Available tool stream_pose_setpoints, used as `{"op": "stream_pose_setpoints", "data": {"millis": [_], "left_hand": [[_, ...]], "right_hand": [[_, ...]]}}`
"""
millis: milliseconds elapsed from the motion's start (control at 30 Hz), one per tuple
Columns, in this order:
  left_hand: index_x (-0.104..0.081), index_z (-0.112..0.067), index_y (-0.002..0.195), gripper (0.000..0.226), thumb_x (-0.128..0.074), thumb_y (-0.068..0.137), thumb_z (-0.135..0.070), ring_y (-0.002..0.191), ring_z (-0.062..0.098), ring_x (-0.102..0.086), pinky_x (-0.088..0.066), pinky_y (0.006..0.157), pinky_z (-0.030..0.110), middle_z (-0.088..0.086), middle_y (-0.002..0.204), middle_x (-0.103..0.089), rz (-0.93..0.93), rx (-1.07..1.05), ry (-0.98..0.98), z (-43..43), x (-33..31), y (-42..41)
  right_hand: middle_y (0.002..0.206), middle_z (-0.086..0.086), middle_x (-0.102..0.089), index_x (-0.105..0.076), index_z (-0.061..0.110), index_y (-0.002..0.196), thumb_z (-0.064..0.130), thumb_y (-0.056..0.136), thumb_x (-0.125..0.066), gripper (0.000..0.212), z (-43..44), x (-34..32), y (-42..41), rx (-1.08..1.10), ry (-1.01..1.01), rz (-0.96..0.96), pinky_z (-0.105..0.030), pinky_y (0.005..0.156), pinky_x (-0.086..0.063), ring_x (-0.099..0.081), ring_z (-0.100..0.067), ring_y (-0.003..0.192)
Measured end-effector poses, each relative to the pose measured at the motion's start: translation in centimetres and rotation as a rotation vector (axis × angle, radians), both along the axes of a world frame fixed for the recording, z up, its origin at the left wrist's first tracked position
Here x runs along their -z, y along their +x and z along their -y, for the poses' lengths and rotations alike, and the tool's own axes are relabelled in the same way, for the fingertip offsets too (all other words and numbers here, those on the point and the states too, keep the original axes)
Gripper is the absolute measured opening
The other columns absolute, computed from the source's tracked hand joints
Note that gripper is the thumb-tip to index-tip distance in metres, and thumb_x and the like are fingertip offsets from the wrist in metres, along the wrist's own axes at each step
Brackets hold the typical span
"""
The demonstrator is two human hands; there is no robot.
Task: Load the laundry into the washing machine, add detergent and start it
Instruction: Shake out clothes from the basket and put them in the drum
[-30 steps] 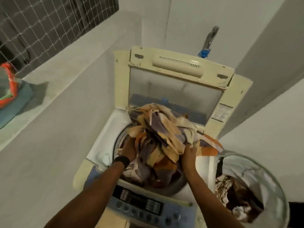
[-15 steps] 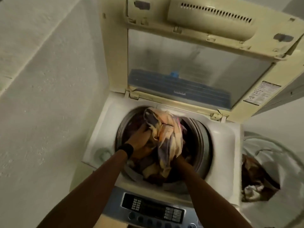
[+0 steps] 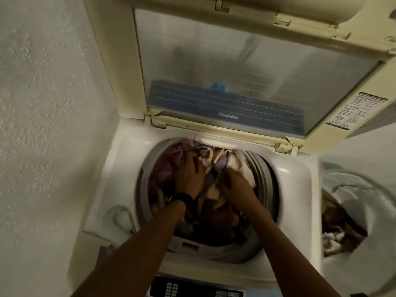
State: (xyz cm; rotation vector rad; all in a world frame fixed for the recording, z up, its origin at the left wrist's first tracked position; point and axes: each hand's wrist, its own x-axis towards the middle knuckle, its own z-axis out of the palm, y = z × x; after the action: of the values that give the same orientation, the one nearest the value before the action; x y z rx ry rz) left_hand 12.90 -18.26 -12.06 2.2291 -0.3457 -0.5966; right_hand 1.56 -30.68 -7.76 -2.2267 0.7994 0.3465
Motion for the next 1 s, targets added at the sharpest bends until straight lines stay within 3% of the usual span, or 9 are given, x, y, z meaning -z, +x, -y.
{"op": "stream_pose_setpoints", "data": {"millis": [100, 233, 333, 433, 567, 633, 700, 867, 1000], "left_hand": [[-0.05, -0.022, 0.134, 0.042, -0.057, 0.101, -0.047, 0.116, 0.033, -0.06, -0.049, 0.091, 0.037, 0.01, 0.13, -0.061, 0.152, 0.247, 0.01, -2.7, -0.8, -0.8], [-0.016, -0.044, 0.159, 0.074, -0.053, 0.098, -0.06, 0.14, 0.034, -0.044, -0.051, 0.104, 0.046, 0.011, 0.166, -0.027, 0.116, 0.562, 0.178, -5.5, 0.2, -1.4], [-0.005, -0.043, 0.162, 0.081, -0.046, 0.095, -0.064, 0.125, 0.039, -0.058, -0.05, 0.1, 0.051, 0.015, 0.155, -0.043, 0.017, 0.587, 0.502, -7.1, 1.9, -0.3], [-0.007, -0.036, 0.162, 0.084, -0.057, 0.095, -0.048, 0.132, 0.042, -0.052, -0.047, 0.104, 0.056, 0.018, 0.153, -0.042, 0.077, 0.533, 0.584, -6.3, 1.9, 0.9], [-0.025, -0.024, 0.158, 0.074, -0.063, 0.096, -0.033, 0.122, 0.04, -0.06, -0.056, 0.095, 0.052, 0.019, 0.142, -0.054, 0.268, 0.395, 0.502, -3.6, 0.5, 3.3], [-0.018, -0.027, 0.161, 0.077, -0.061, 0.098, -0.028, 0.111, 0.036, -0.067, -0.059, 0.089, 0.052, 0.017, 0.131, -0.064, 0.272, 0.344, 0.452, -2.8, 0.4, 4.5], [-0.008, -0.027, 0.163, 0.079, -0.057, 0.1, -0.024, 0.108, 0.038, -0.068, -0.058, 0.089, 0.052, 0.018, 0.125, -0.066, 0.144, 0.215, 0.455, -2.1, 0.2, 4.9], [-0.008, -0.019, 0.164, 0.082, -0.058, 0.1, -0.029, 0.146, 0.04, -0.038, -0.034, 0.12, 0.052, 0.02, 0.162, -0.034, -0.093, -0.168, 0.409, -1.2, 1.2, 3.3], [-0.006, -0.02, 0.165, 0.088, -0.064, 0.099, -0.029, 0.153, 0.033, -0.026, -0.019, 0.125, 0.045, 0.013, 0.167, -0.025, -0.14, -0.116, 0.257, -1.6, 0.0, 0.8]], "right_hand": [[0.13, -0.018, -0.061, -0.045, 0.014, 0.143, 0.032, 0.101, -0.058, 0.048, 0.8, 3.9, 1.8, 0.094, 0.053, -0.069, -0.035, 0.087, -0.046, -0.061, -0.037, 0.116], [0.157, -0.02, -0.039, -0.005, 0.015, 0.163, 0.039, 0.106, -0.052, 0.078, 1.9, 6.6, 2.7, 0.263, 0.193, -0.107, -0.045, 0.107, -0.043, -0.043, -0.038, 0.14], [0.15, -0.013, -0.046, -0.029, 0.012, 0.158, 0.028, 0.11, -0.045, 0.053, 1.7, 7.0, 2.0, 0.441, 0.445, -0.098, -0.037, 0.098, -0.042, -0.048, -0.031, 0.134], [0.153, -0.024, -0.044, -0.028, 0.01, 0.157, 0.036, 0.107, -0.047, 0.059, 1.7, 6.6, 1.3, 0.305, 0.205, -0.237, -0.043, 0.102, -0.042, -0.048, -0.044, 0.133], [0.154, -0.014, -0.034, -0.03, 0.017, 0.152, 0.043, 0.103, -0.051, 0.059, -0.8, 2.0, -1.8, 0.202, -0.105, -0.079, -0.054, 0.101, -0.045, -0.042, -0.041, 0.135], [0.155, -0.012, -0.036, -0.03, 0.016, 0.154, 0.043, 0.103, -0.052, 0.061, -2.8, 1.4, -3.5, 0.007, -0.069, -0.044, -0.046, 0.101, -0.045, -0.048, -0.037, 0.132], [0.159, -0.017, -0.034, -0.021, 0.015, 0.161, 0.036, 0.104, -0.054, 0.069, -4.9, 2.6, -4.0, -0.216, 0.093, -0.237, -0.044, 0.104, -0.045, -0.049, -0.039, 0.135], [0.146, -0.018, -0.054, -0.051, 0.012, 0.143, 0.029, 0.104, -0.05, 0.043, -5.0, 8.7, -3.1, -0.293, 0.171, -0.596, -0.048, 0.11, -0.045, -0.053, -0.039, 0.131], [0.126, -0.012, -0.065, -0.061, 0.012, 0.131, 0.027, 0.1, -0.06, 0.035, -2.0, 2.3, -0.6, -0.426, 0.015, -0.489, -0.044, 0.096, -0.054, -0.064, -0.034, 0.115]]}}
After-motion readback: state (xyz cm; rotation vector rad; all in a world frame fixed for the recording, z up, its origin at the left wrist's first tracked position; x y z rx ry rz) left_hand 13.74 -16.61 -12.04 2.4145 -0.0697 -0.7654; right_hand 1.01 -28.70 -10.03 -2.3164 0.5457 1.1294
